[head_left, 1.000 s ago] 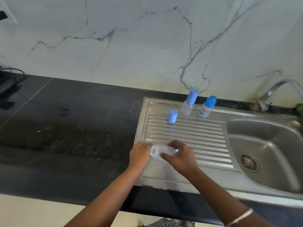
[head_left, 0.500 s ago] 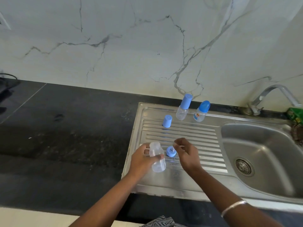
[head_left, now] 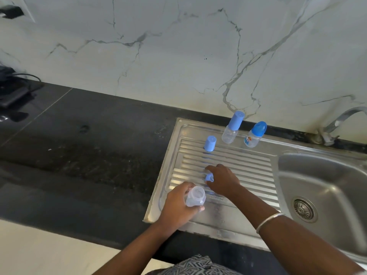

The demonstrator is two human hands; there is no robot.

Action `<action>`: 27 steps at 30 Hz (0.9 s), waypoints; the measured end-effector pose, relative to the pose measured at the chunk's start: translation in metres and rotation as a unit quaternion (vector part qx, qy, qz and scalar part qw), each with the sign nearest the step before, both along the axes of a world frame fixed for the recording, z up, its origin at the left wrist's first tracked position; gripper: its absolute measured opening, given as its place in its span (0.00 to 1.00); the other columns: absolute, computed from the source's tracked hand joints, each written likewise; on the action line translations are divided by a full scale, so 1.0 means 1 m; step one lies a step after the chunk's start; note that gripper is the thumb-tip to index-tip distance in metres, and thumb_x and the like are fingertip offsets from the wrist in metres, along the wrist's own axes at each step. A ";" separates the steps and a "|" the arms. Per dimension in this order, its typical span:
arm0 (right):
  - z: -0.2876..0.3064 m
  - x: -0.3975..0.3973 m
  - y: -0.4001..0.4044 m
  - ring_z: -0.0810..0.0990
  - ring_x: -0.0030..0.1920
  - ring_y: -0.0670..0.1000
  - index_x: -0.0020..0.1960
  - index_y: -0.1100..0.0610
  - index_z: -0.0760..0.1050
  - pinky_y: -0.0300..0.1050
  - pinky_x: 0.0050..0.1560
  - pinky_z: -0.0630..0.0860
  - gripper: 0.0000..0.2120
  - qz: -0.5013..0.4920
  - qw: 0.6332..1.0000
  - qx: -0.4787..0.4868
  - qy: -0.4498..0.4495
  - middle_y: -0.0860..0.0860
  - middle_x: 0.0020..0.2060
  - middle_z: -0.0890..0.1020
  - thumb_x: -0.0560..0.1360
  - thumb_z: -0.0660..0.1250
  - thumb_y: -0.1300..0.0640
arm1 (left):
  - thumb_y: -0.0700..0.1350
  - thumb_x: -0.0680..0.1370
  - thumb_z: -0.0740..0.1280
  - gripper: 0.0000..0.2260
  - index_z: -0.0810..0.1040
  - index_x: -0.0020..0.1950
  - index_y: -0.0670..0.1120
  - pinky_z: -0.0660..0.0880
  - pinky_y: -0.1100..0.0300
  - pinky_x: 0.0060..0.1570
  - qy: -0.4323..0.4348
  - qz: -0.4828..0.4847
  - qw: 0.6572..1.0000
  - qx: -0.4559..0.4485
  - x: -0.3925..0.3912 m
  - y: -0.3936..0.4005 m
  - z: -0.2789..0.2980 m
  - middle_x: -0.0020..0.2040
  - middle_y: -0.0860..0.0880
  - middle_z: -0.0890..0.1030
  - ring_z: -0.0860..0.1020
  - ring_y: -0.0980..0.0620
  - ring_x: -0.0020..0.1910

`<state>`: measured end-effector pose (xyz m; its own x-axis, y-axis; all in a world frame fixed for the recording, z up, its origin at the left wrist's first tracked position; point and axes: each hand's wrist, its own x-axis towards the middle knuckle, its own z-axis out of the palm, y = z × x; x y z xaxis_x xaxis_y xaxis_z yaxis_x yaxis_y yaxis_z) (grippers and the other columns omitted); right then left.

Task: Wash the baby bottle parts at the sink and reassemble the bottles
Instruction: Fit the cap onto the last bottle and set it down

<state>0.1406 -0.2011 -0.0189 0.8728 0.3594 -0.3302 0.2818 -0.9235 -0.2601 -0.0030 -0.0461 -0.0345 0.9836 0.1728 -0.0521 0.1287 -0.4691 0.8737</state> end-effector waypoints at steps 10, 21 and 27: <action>0.015 -0.017 -0.003 0.81 0.52 0.56 0.60 0.51 0.75 0.48 0.50 0.79 0.16 -0.057 0.991 0.115 -0.027 0.50 0.51 0.81 0.73 0.70 0.51 | 0.61 0.64 0.77 0.25 0.73 0.58 0.62 0.77 0.64 0.53 -0.014 -0.012 1.000 0.023 0.000 0.000 -0.009 0.54 0.64 0.79 0.77 0.63 0.56; 0.096 -0.062 -0.005 0.80 0.48 0.45 0.52 0.54 0.82 0.43 0.52 0.78 0.13 0.104 0.971 0.210 -0.037 0.46 0.47 0.84 0.68 0.75 0.63 | 0.68 0.64 0.73 0.40 0.63 0.73 0.62 0.66 0.69 0.61 -0.005 -0.031 0.999 0.030 0.000 0.003 -0.012 0.64 0.68 0.70 0.70 0.67 0.62; 0.099 -0.075 0.002 0.80 0.47 0.47 0.51 0.55 0.81 0.47 0.51 0.78 0.13 0.143 0.976 0.163 -0.028 0.48 0.45 0.84 0.68 0.70 0.66 | 0.66 0.69 0.72 0.32 0.71 0.70 0.59 0.64 0.75 0.56 -0.002 -0.049 0.997 0.066 0.002 0.008 -0.007 0.66 0.61 0.77 0.74 0.64 0.62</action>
